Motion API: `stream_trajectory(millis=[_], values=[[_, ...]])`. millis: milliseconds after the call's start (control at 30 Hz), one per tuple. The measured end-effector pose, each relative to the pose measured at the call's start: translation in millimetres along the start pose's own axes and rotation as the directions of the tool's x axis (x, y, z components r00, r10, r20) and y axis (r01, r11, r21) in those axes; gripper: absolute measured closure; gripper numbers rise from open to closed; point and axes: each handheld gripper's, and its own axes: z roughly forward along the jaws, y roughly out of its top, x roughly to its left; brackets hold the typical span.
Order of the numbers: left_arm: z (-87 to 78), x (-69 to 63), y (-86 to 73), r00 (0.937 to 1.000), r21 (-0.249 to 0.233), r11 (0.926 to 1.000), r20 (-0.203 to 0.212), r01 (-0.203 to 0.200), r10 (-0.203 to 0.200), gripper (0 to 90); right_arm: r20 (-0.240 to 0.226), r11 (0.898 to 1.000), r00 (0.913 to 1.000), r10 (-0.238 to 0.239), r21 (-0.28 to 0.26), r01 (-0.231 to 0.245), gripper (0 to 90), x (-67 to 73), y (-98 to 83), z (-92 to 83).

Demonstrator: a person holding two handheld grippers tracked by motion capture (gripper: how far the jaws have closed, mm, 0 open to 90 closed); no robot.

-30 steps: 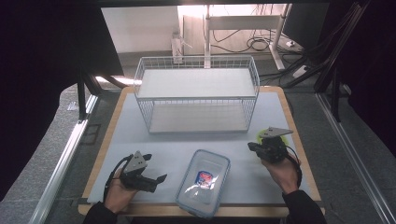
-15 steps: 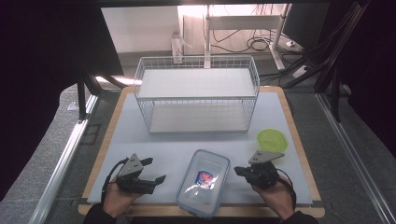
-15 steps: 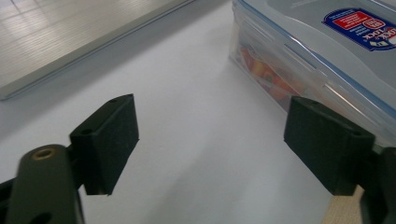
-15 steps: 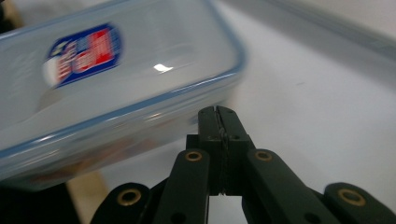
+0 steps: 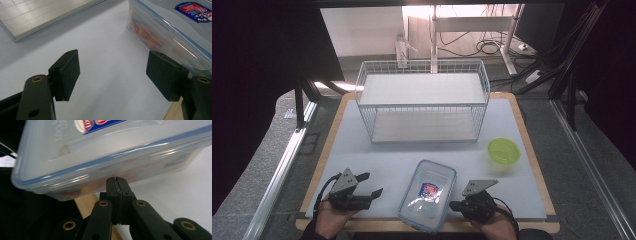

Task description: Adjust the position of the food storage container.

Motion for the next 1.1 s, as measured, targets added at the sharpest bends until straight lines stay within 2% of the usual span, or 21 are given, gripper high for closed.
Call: stream_trajectory(millis=[333, 533, 733, 867, 1000, 1100], values=[[-4.0, 2.8, -2.4, 0.9999, -0.007, 0.9999, -0.008, 0.014, -0.014, 31.2, -0.091, 1.0, 0.9957, -0.017, 0.01, 0.018, 90.0, 15.1, -0.2, 6.5], [-5.6, 6.5, -3.3, 0.9989, 0.003, 0.9996, -0.037, 0.028, -0.028, 32.3, -0.126, 0.999, 0.9914, -0.037, 0.01, 0.039, 90.0, 18.6, 10.9, 20.3], [-13.6, 14.1, -6.5, 0.9962, -0.006, 0.9982, -0.063, 0.06, -0.06, 36.4, -0.129, 0.998, 0.9898, -0.059, 0.01, 0.061, 90.0, 21.1, 28.0, 36.9], [-16.9, 16.0, -8.5, 0.9952, -0.001, 0.9979, -0.074, 0.065, -0.065, 40.5, -0.129, 0.997, 0.9889, -0.074, 0.001, 0.075, 90.0, 20.0, 42.0, 52.3], [-19.7, 17.8, -10.5, 0.9934, 0.005, 0.9965, -0.08, 0.083, -0.083, 47.0, -0.108, 0.996, 0.99, -0.091, -0.013, 0.09, 90.0, 17.0, 56.7, 68.1], [-24.1, 18.1, -13.1, 0.9921, 0.012, 0.995, -0.077, 0.1, -0.098, 55.5, -0.102, 0.996, 0.991, -0.086, -0.022, 0.084, 90.0, 11.8, 60.8, 69.6]])
